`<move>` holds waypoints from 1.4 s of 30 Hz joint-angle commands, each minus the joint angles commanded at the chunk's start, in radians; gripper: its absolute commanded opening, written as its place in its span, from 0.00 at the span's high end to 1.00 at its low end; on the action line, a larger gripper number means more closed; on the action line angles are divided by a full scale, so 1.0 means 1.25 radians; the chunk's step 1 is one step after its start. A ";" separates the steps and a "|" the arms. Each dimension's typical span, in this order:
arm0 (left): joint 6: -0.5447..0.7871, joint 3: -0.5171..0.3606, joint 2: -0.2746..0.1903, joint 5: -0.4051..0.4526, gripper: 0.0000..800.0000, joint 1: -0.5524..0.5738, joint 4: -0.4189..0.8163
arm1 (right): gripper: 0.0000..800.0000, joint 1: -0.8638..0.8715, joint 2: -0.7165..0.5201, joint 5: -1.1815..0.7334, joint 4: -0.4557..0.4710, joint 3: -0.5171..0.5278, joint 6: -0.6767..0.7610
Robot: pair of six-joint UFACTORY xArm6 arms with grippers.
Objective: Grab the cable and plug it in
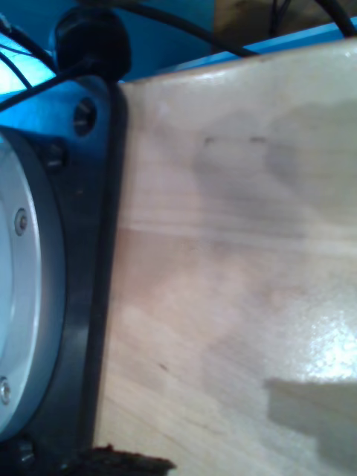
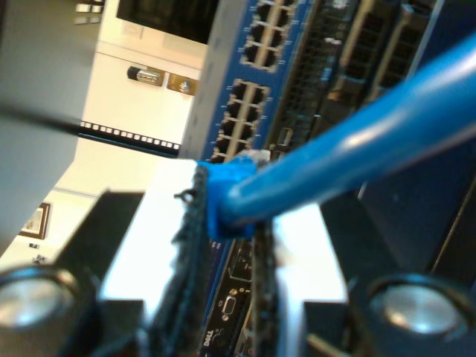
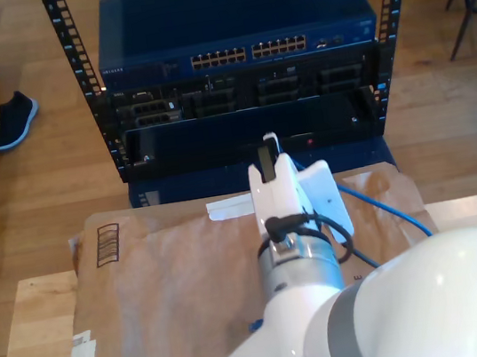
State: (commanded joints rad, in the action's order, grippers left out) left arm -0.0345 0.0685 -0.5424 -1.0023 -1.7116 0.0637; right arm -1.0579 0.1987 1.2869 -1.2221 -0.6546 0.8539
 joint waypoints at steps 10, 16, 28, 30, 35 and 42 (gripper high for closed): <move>0.000 0.000 0.000 0.000 0.00 0.001 0.000 | 1.00 0.002 -0.056 -0.010 0.087 0.157 0.195; 0.000 0.000 0.000 0.000 0.00 0.001 0.000 | 1.00 0.023 -0.107 -0.029 0.141 0.162 0.149; 0.000 0.000 0.000 0.000 0.00 0.000 0.000 | 1.00 0.176 -0.098 -0.031 0.212 0.117 0.155; 0.000 0.000 0.000 0.000 0.00 0.000 0.000 | 1.00 0.201 -0.095 -0.029 0.264 0.118 0.172; 0.000 0.000 0.000 0.000 0.00 0.000 0.000 | 1.00 0.223 -0.048 -0.023 0.273 0.112 0.244; 0.000 0.000 0.000 0.000 0.00 0.001 0.000 | 1.00 0.255 -0.006 -0.027 0.279 0.015 0.245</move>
State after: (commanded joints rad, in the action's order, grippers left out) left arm -0.0345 0.0685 -0.5424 -1.0023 -1.7100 0.0637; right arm -0.7388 0.1910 1.2532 -0.8738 -0.6362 1.1607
